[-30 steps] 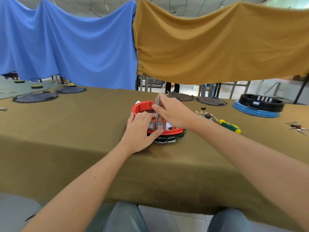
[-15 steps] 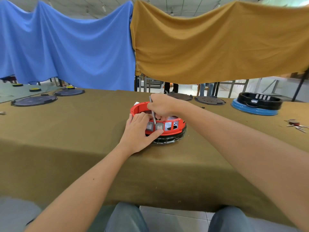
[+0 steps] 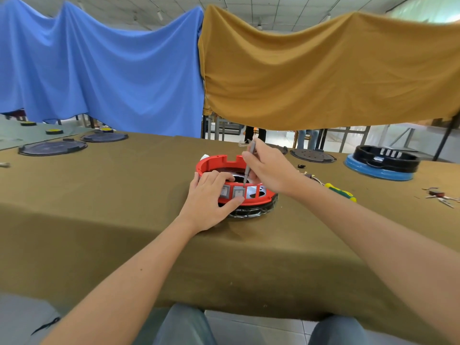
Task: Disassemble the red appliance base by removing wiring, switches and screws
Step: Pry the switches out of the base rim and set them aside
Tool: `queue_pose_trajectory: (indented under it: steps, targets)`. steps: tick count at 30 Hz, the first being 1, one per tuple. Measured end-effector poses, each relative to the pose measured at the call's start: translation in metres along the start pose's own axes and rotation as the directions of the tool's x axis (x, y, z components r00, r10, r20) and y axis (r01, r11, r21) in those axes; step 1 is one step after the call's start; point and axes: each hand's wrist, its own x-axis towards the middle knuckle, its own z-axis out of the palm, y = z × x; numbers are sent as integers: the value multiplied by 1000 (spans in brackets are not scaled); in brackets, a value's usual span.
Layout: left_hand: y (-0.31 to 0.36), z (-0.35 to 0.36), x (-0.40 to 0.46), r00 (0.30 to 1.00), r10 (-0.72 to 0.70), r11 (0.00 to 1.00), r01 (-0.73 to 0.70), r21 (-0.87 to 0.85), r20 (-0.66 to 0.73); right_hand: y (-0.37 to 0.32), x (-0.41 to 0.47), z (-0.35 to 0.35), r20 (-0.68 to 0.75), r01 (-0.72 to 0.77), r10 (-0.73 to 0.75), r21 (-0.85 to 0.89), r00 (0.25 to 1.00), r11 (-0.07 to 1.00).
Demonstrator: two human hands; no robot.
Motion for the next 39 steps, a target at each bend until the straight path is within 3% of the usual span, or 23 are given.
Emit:
queue_pose_trajectory:
  steps: [9, 14, 22, 27, 33, 36, 39]
  targets:
    - [1, -2, -1, 1000, -1, 1000, 1, -29, 28, 17, -1, 3, 22, -4, 3, 41, 1000, 999]
    - [0, 0, -1, 999, 5, 1000, -5, -10, 41, 15, 5, 0, 74, -110, 100, 142, 992, 984]
    - [-2, 1, 0, 999, -1, 1000, 0, 5, 50, 2, 23, -5, 227, -251, 220, 115, 949, 961]
    - [-3, 2, 0, 999, -1, 1000, 2, -4, 51, 6, 19, -2, 178, -234, 212, 112, 961, 966]
    - [1, -1, 1, 1000, -29, 999, 29, -32, -1, 21, -24, 8, -162, -115, 214, 471, 963, 874]
    - [4, -5, 2, 1000, 3, 996, -2, 86, -2, 30, -49, 11, -203, -103, 305, 654, 930, 749]
    - [11, -16, 14, 992, -27, 969, -4, 246, 120, 39, -66, 9, -178, -134, 400, 758, 899, 639]
